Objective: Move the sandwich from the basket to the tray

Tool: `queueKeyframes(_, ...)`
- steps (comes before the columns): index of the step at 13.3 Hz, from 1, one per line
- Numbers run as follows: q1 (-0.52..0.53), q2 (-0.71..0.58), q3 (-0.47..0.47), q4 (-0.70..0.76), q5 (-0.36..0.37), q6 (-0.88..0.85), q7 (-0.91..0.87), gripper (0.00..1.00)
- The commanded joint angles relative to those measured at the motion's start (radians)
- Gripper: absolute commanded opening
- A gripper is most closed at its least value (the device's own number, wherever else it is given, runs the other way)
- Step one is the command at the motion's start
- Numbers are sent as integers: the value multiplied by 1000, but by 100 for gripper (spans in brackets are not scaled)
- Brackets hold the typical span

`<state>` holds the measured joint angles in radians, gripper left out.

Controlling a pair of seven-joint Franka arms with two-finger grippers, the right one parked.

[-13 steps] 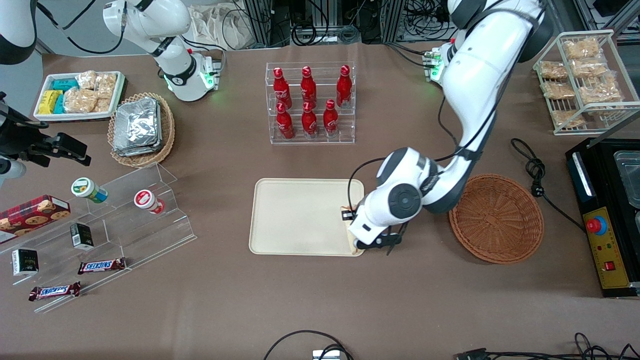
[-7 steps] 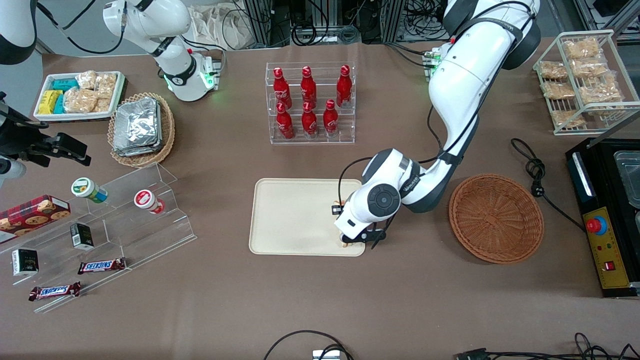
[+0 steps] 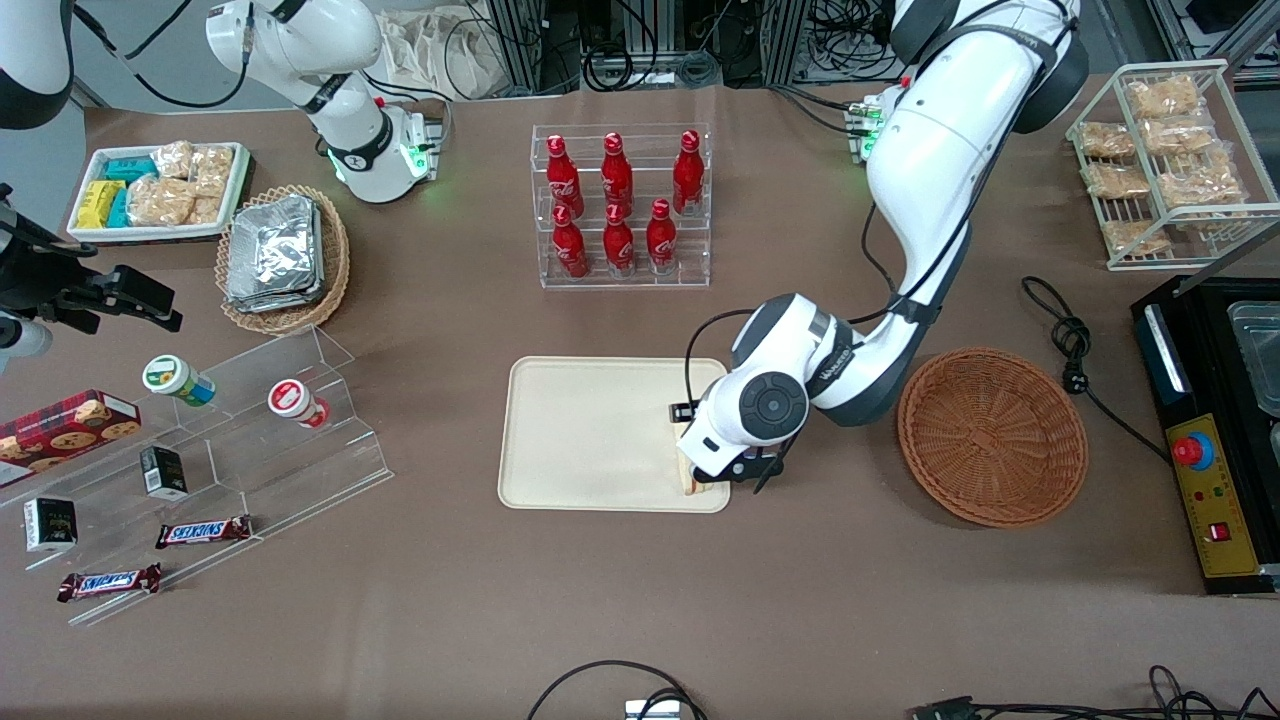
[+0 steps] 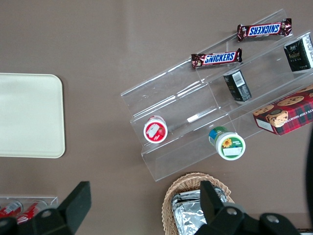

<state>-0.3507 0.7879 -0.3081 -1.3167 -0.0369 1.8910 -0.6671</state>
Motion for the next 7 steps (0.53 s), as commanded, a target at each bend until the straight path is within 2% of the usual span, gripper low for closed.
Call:
queueKeyframes(1,-4,-76,47,-6,15,-114,-20,100)
queueKeyframes(3,-4,-143,99,-27,20,-176,-20,99)
queueKeyframes(7,-2,-332,164,-211,38,-162,-8,95)
